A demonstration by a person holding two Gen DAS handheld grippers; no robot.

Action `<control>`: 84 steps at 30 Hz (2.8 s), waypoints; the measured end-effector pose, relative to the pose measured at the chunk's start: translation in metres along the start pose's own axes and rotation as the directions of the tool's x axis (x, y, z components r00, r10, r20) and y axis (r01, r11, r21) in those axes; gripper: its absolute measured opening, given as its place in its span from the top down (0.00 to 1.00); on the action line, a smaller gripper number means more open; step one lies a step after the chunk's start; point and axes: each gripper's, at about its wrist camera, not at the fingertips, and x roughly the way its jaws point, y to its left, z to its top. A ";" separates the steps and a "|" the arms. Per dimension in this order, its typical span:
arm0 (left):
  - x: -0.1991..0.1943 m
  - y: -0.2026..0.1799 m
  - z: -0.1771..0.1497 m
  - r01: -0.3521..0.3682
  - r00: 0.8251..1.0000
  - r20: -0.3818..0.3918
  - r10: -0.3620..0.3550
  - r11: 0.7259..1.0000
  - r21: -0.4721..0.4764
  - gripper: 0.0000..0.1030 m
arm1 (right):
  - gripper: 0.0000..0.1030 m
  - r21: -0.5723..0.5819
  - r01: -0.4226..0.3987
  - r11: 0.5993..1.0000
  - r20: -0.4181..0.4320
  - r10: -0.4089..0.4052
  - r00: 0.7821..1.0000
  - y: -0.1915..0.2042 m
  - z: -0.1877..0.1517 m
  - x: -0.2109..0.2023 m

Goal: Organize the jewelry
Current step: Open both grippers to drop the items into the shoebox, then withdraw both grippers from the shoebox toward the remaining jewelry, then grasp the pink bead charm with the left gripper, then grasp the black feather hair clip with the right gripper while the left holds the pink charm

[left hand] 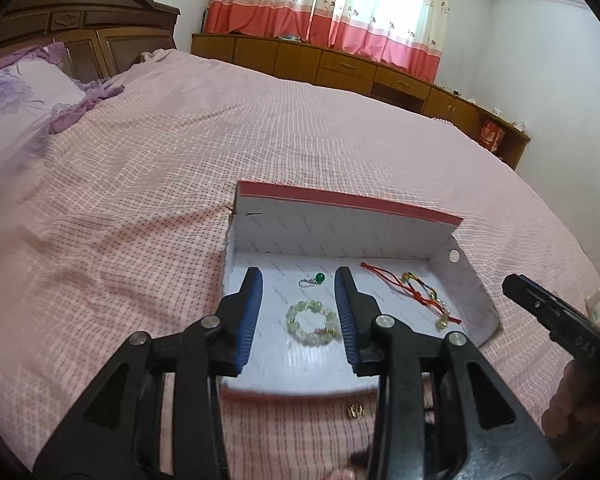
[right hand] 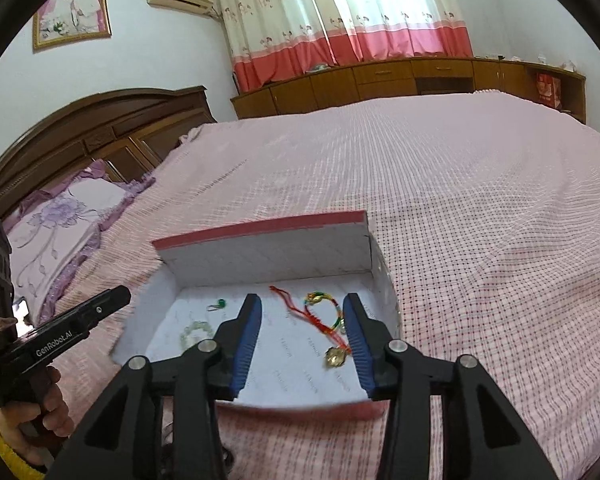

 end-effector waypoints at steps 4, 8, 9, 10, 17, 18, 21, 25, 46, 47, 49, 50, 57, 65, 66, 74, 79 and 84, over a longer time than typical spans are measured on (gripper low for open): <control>-0.018 0.003 -0.006 0.002 1.000 -0.011 -0.002 1.000 -0.009 0.71 | 0.53 0.002 -0.019 1.000 0.022 0.019 1.000 0.009 -0.004 -0.025; -0.031 0.006 -0.010 -0.007 1.000 -0.016 0.007 1.000 -0.021 0.71 | 0.52 0.001 -0.040 0.999 0.021 0.040 0.999 0.016 -0.011 -0.044; -0.035 0.007 -0.012 -0.009 1.000 -0.016 0.009 1.000 -0.024 0.71 | 0.52 -0.003 -0.041 0.999 0.020 0.041 0.999 0.018 -0.013 -0.049; -0.038 0.007 -0.013 -0.011 1.000 -0.016 0.010 1.000 -0.024 0.71 | 0.52 -0.005 -0.040 0.999 0.018 0.040 0.999 0.020 -0.014 -0.053; -0.058 0.011 -0.028 -0.009 0.999 -0.039 0.008 1.000 -0.016 0.71 | 0.50 -0.011 -0.037 0.999 0.007 0.037 0.999 0.028 -0.031 -0.076; -0.060 0.012 -0.031 -0.005 0.999 -0.045 0.004 1.000 -0.019 0.70 | 0.50 -0.010 -0.036 0.999 0.005 0.036 0.999 0.027 -0.033 -0.079; -0.063 0.013 -0.041 -0.007 0.998 -0.061 0.006 1.000 -0.015 0.70 | 0.50 -0.011 -0.032 0.999 0.004 0.032 0.999 0.028 -0.038 -0.087; -0.064 0.016 -0.055 -0.015 0.996 -0.092 0.014 1.000 -0.009 0.70 | 0.49 -0.011 -0.020 1.000 0.005 0.020 1.000 0.028 -0.047 -0.095; -0.035 -0.007 -0.113 0.042 0.965 -0.261 -0.027 0.998 0.052 0.70 | 0.45 0.028 0.016 0.999 -0.078 -0.014 0.997 0.017 -0.095 -0.091; -0.033 -0.009 -0.114 0.047 0.964 -0.265 -0.029 0.997 0.059 0.70 | 0.45 0.033 0.017 0.999 -0.082 -0.014 0.997 0.016 -0.096 -0.089; -0.027 -0.015 -0.116 0.054 0.961 -0.274 -0.031 0.996 0.077 0.70 | 0.45 0.040 0.018 0.999 -0.087 -0.015 0.996 0.015 -0.097 -0.088; -0.025 -0.016 -0.117 0.057 0.960 -0.277 -0.032 0.995 0.082 0.70 | 0.45 0.043 0.018 0.999 -0.089 -0.014 0.996 0.014 -0.097 -0.087; -0.009 -0.022 -0.126 0.044 0.954 -0.300 -0.010 0.993 0.109 0.71 | 0.45 0.051 0.015 0.999 -0.100 -0.010 0.995 0.010 -0.100 -0.084; 0.004 -0.026 -0.122 0.044 0.961 -0.277 -0.014 0.994 0.104 0.90 | 0.45 0.055 0.006 0.998 -0.115 0.000 0.993 0.011 -0.102 -0.078; 0.002 -0.024 -0.122 0.049 0.961 -0.275 -0.021 0.994 0.097 0.90 | 0.45 0.051 0.006 0.999 -0.116 0.000 0.993 0.012 -0.102 -0.078; -0.018 -0.007 -0.112 0.048 0.974 -0.223 -0.040 0.998 0.032 0.90 | 0.45 0.031 -0.012 0.999 -0.124 0.016 0.992 0.022 -0.099 -0.076; -0.027 0.005 -0.103 0.038 0.980 -0.197 -0.040 0.999 -0.013 0.90 | 0.42 0.003 -0.054 0.999 -0.146 0.054 0.988 0.037 -0.097 -0.068; -0.039 0.019 -0.104 0.018 0.983 -0.182 -0.024 0.999 -0.036 0.90 | 0.38 -0.039 -0.082 0.996 -0.196 0.073 0.978 0.056 -0.100 -0.048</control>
